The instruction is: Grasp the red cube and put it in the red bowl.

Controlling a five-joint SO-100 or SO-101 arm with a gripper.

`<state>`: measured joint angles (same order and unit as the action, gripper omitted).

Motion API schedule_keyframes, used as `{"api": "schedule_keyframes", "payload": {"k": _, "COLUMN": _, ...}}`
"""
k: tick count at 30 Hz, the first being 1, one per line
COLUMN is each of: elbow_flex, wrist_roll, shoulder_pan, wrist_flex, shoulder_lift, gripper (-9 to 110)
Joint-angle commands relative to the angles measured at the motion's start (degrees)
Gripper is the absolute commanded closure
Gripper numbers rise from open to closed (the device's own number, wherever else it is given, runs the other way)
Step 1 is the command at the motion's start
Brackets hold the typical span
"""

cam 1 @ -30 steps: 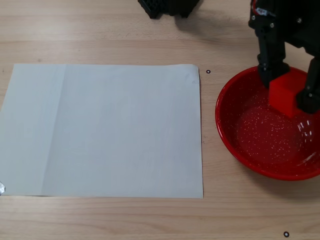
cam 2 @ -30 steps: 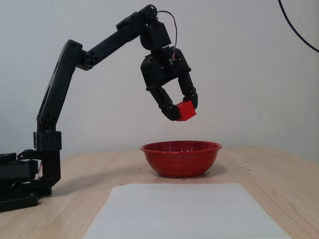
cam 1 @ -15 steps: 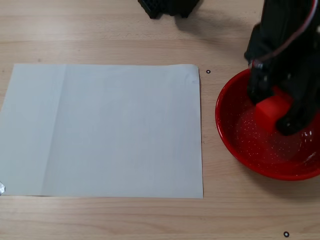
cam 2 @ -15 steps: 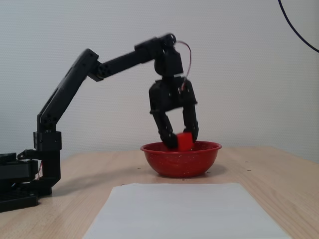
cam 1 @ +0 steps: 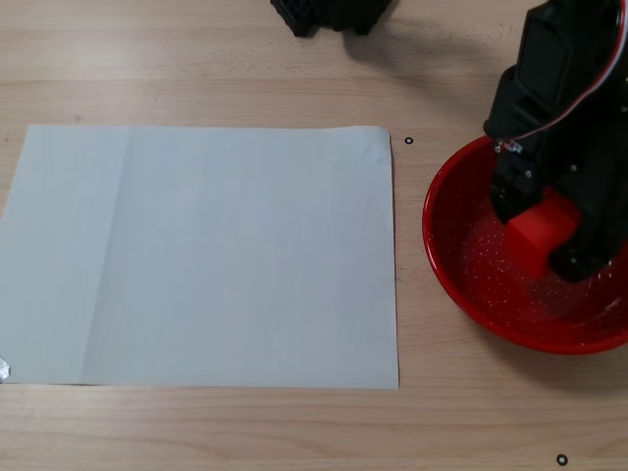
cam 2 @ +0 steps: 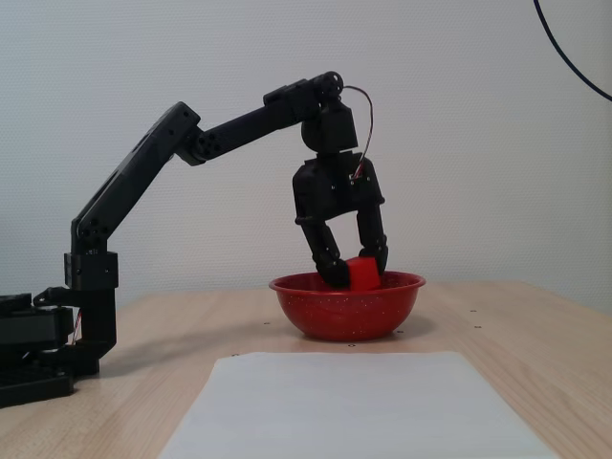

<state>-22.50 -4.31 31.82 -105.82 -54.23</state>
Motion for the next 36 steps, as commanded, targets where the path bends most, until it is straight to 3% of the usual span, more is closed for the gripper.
{"api": "schedule_keyframes", "payload": {"k": 1, "elbow_flex": 6.42, "wrist_roll": 0.26, "shoulder_pan": -0.26, "wrist_flex": -1.67, "shoulder_lift": -5.71, "gripper": 56}}
{"api": "schedule_keyframes", "payload": {"k": 5, "elbow_flex": 8.35, "wrist_roll": 0.62, "shoulder_pan": -0.18, "wrist_flex": -2.90, "shoulder_lift": -7.21, "gripper": 48}}
{"api": "schedule_keyframes", "payload": {"k": 9, "elbow_flex": 9.32, "wrist_roll": 0.62, "shoulder_pan": -0.35, "wrist_flex": -3.34, "shoulder_lift": -9.14, "gripper": 51}}
{"api": "schedule_keyframes", "payload": {"k": 21, "elbow_flex": 5.36, "wrist_roll": -1.76, "shoulder_pan": -3.34, "wrist_flex": -3.34, "shoulder_lift": -21.45, "gripper": 101}}
{"api": "schedule_keyframes", "payload": {"k": 29, "elbow_flex": -4.04, "wrist_roll": -1.14, "shoulder_pan": -6.06, "wrist_flex": -2.99, "shoulder_lift": -29.44, "gripper": 101}}
{"api": "schedule_keyframes", "payload": {"k": 36, "elbow_flex": -23.29, "wrist_roll": -0.62, "shoulder_pan": -10.46, "wrist_flex": 4.22, "shoulder_lift": -42.45, "gripper": 101}}
